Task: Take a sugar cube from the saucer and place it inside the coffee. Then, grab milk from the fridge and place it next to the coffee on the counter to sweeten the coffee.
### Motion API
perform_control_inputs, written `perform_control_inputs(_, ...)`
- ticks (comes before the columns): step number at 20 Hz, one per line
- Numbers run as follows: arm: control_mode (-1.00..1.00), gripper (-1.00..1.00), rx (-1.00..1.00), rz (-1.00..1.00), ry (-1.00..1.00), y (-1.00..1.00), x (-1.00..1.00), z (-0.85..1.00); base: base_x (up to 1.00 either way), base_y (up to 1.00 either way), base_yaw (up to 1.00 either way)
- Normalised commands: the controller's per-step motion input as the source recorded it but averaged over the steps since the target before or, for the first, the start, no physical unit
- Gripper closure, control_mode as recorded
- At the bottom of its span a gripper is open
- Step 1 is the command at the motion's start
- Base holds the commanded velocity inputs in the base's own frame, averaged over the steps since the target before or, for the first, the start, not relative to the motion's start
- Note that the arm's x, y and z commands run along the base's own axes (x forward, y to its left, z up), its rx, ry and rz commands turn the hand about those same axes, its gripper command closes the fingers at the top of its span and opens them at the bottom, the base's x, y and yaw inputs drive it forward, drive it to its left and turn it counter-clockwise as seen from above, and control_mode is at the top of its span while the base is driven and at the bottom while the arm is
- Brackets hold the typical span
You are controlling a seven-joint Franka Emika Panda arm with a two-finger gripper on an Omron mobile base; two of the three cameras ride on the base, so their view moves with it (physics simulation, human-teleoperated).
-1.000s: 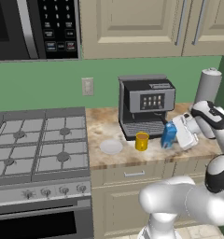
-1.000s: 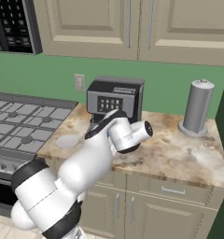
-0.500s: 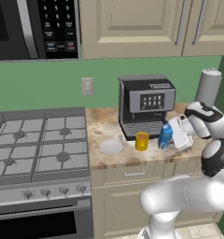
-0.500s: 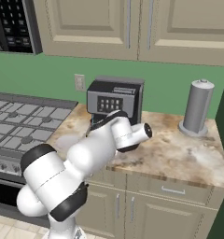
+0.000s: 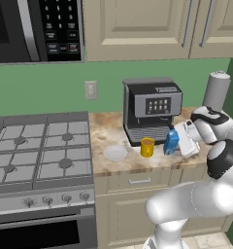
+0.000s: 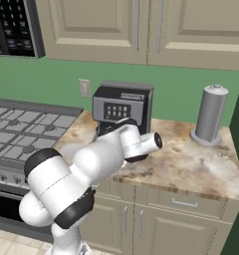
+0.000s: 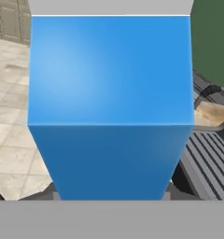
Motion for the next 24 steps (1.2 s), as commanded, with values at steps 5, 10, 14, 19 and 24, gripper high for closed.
perform_control_inputs(5, -1.0, 1.0, 0.0, 0.0, 0.01, 0.0, 0.06, -0.14, 0.0, 0.0, 0.0)
perform_control_inputs(10, -1.0, 1.0, 0.06, 0.0, 0.05, 0.0, -0.07, -0.03, 0.0, 0.0, 0.0)
perform_control_inputs(14, -1.0, 1.0, 0.11, 0.0, 0.08, 0.0, -0.06, 0.0, 0.0, 0.0, 0.0)
perform_control_inputs(19, -1.0, 1.0, 0.1, 0.0, 0.09, 0.0, 0.0, 0.0, 0.0, 0.0, 0.0)
perform_control_inputs(24, -1.0, 1.0, -0.01, 0.0, -0.01, 0.0, 0.03, -0.06, 0.0, 0.0, 0.0)
